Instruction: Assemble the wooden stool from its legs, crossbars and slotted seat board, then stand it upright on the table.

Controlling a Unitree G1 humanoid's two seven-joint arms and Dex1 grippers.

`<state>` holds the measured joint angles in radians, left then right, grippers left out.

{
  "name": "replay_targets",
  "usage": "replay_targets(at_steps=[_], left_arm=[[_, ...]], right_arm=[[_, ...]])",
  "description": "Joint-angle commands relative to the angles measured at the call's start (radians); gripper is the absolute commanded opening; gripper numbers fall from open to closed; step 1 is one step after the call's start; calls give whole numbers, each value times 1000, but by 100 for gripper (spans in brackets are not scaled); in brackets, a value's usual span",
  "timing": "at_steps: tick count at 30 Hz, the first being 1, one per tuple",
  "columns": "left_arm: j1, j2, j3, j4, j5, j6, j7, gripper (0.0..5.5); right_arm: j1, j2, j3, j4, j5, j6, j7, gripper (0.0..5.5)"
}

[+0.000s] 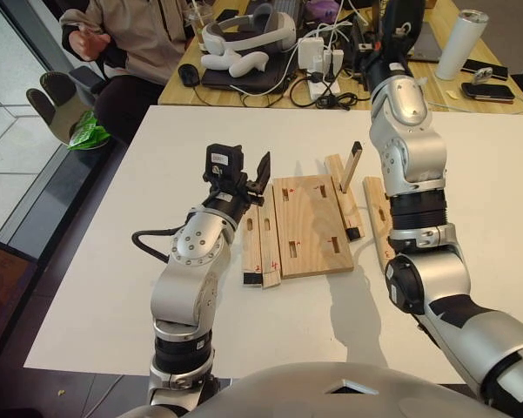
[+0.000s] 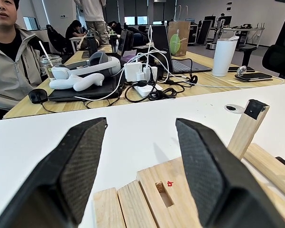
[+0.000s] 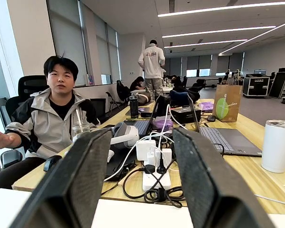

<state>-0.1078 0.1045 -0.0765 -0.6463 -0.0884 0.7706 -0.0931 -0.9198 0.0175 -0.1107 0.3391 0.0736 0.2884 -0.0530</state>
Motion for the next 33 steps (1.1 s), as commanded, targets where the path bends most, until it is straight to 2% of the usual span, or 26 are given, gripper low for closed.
replay_targets(at_steps=[1,5,7,10,13,23,28,33], left_arm=[[-14,2,-2,7,0,1,1,270],[-12,3,-2,5,-2,3,0,270],[-14,3,-3,6,-2,3,0,270],[-19,2,-5,11,-3,4,0,270],[-14,-1,-9,8,-2,5,2,270],[-10,-5,-5,5,-2,-2,8,270],[-10,-4,-2,6,-3,-4,7,270],[-12,-4,-2,7,-4,-4,6,270]], right_arm=[[-84,-13,-20,4,27,-67,12,236],[-91,-17,-23,33,35,-105,15,236],[-57,-10,-31,129,45,-70,17,236],[18,0,-34,313,76,141,63,236],[90,-1,1,345,83,237,136,236],[136,-4,10,181,72,109,123,236],[166,3,-51,1,113,36,63,236],[212,-6,-104,-148,156,74,18,236]])
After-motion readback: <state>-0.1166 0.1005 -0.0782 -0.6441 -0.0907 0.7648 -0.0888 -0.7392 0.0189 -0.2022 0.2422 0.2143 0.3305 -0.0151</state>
